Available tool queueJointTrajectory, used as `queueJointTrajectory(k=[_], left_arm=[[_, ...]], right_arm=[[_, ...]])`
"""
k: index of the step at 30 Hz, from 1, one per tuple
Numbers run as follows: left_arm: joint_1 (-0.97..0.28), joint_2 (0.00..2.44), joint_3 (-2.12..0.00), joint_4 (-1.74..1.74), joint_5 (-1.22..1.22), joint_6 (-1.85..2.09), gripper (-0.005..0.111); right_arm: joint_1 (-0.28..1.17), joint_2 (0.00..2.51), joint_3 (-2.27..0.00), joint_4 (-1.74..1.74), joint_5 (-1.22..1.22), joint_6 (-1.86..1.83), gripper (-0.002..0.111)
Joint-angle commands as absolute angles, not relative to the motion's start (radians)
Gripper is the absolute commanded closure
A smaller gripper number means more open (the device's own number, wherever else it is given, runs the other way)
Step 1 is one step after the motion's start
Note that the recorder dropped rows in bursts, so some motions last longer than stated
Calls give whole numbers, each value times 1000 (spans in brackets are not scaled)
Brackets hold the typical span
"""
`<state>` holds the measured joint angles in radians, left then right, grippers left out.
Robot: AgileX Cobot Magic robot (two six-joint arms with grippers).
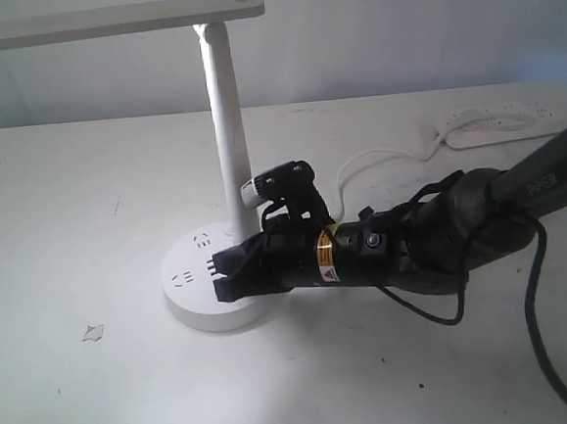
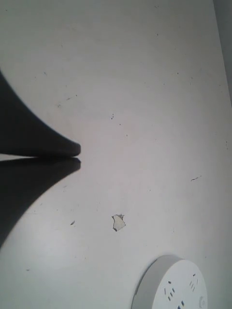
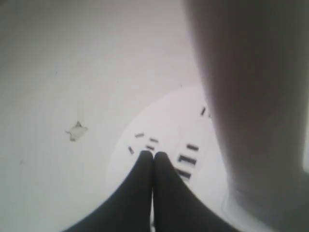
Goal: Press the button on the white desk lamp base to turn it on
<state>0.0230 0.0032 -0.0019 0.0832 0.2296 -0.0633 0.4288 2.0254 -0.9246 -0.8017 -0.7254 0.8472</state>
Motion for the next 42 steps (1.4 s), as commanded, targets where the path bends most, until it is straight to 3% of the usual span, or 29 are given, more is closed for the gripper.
queueJointTrajectory(k=[1, 6, 11, 16, 22, 25, 35, 42], left_arm=[[16, 0, 0, 83, 232, -64, 107], [16, 0, 0, 83, 232, -64, 107], [16, 0, 0, 83, 232, -64, 107], [16, 0, 0, 83, 232, -64, 107], [16, 0, 0, 83, 232, -64, 107], [16, 0, 0, 83, 232, -64, 107], [16, 0, 0, 83, 231, -64, 107], [16, 0, 0, 83, 231, -64, 107]], right_arm=[[431, 2025, -918, -730, -863, 758, 108], [431, 2014, -881, -674, -1080, 700, 108], [431, 1887, -562, -242, -1221, 272, 108], [431, 1607, -231, 103, -1221, 16, 108], [431, 1272, 0, 252, -1221, -52, 108], [431, 995, 0, 319, -1122, -116, 108], [431, 422, 0, 306, -951, -249, 108], [431, 0, 0, 292, -671, -315, 108]])
